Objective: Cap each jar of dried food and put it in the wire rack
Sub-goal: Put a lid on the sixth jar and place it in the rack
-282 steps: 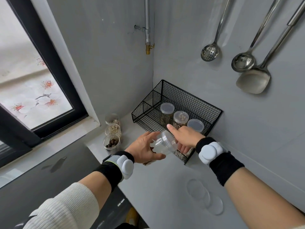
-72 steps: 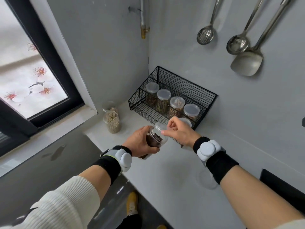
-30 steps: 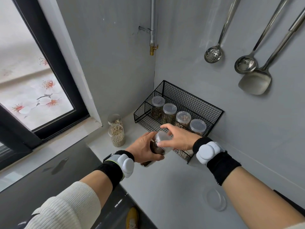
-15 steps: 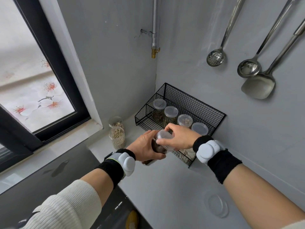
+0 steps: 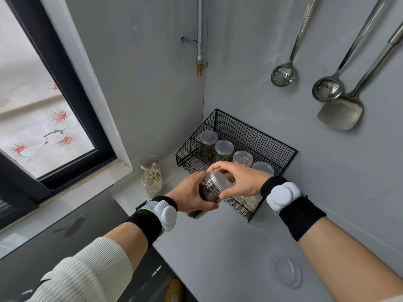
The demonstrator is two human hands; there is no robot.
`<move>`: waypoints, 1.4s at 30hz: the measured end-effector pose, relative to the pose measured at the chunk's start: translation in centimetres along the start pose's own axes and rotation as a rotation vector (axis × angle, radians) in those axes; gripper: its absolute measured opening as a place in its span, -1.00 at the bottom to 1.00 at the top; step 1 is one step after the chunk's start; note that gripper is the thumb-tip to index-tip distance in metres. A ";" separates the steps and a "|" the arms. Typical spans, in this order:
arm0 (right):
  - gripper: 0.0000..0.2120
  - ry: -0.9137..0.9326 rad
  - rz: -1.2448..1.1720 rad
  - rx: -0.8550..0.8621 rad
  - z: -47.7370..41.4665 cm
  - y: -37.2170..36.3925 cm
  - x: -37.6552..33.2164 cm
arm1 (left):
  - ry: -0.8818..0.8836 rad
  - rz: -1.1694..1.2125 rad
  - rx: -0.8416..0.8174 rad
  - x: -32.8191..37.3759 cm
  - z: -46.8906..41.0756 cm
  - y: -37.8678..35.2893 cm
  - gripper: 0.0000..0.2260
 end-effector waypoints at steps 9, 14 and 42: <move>-0.32 -0.191 0.153 0.094 -0.5 1.1 0.8 | -0.014 0.027 0.013 0.0 -0.7 -0.1 -0.24; -0.09 -0.416 0.241 0.175 -0.8 0.7 1.2 | -0.015 0.039 0.005 -0.2 -0.8 -0.4 -0.32; 0.03 -0.380 0.176 0.074 -1.0 1.2 1.6 | -0.033 0.044 0.012 -1.0 -1.7 -0.4 -0.30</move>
Point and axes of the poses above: each hand's wrist, its own z-axis away from the middle knuckle, its own y-axis out of the back of the hand, x = y × z, the point moved 9 cm from there along -z, towards the middle knuckle, and after that the axes turned 1 degree about x, right-handed, at the moved point
